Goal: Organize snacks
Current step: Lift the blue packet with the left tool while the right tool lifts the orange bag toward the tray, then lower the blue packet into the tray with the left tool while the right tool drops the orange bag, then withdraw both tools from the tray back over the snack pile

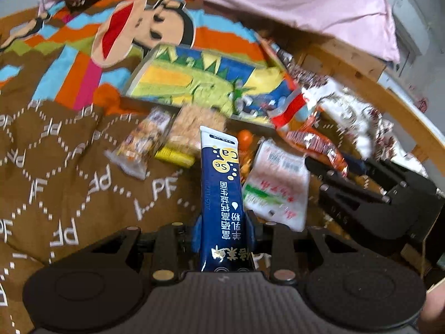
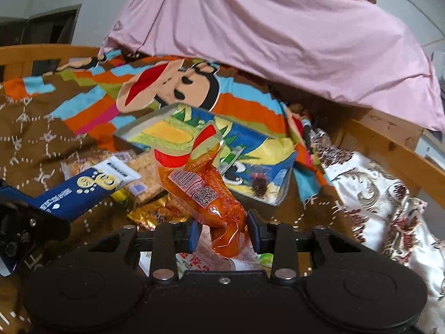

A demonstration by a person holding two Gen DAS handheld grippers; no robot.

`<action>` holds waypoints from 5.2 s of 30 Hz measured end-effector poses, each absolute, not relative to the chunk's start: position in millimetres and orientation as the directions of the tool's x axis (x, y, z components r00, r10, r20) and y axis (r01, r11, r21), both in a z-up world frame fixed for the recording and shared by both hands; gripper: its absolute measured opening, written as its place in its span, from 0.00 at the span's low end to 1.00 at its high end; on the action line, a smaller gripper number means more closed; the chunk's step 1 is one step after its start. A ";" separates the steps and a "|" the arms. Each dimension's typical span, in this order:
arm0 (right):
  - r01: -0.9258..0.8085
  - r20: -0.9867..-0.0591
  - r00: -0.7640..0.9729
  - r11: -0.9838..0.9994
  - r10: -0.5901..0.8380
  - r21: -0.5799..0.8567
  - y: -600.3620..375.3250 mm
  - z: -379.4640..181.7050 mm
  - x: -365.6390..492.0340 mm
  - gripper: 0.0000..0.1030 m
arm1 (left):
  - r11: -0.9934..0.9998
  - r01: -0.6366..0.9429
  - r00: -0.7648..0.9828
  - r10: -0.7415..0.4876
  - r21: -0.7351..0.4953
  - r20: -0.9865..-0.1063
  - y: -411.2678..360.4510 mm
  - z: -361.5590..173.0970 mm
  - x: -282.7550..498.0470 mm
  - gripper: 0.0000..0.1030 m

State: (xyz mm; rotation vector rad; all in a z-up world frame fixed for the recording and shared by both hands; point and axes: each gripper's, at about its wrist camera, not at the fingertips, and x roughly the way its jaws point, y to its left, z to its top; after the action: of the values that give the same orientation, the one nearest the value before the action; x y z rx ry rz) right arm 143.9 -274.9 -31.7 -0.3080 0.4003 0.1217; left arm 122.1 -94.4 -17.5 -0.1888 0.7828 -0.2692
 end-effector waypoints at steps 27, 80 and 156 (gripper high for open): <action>-0.011 -0.289 0.957 0.990 -0.032 -0.143 -322.4 -20.3 209.3 0.36 | 0.929 0.196 0.780 -0.342 -0.314 -0.525 -131.0 23.4 226.1 0.33; -0.054 -0.397 0.903 0.961 0.163 0.271 -348.0 -82.6 388.6 0.58 | 0.953 -0.045 0.751 -0.166 -0.300 -0.639 -140.1 -62.1 429.9 0.47; 0.051 -0.241 0.970 0.997 -0.037 0.052 -258.5 -8.1 33.4 0.99 | 0.990 0.112 0.911 -0.136 -0.085 -0.390 -25.7 5.0 71.3 0.99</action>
State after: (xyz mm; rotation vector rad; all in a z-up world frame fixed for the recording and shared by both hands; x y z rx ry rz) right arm 33.4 -258.5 -8.1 0.0575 0.2420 -0.0444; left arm 71.3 -25.7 5.0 -0.0618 0.4059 -0.1279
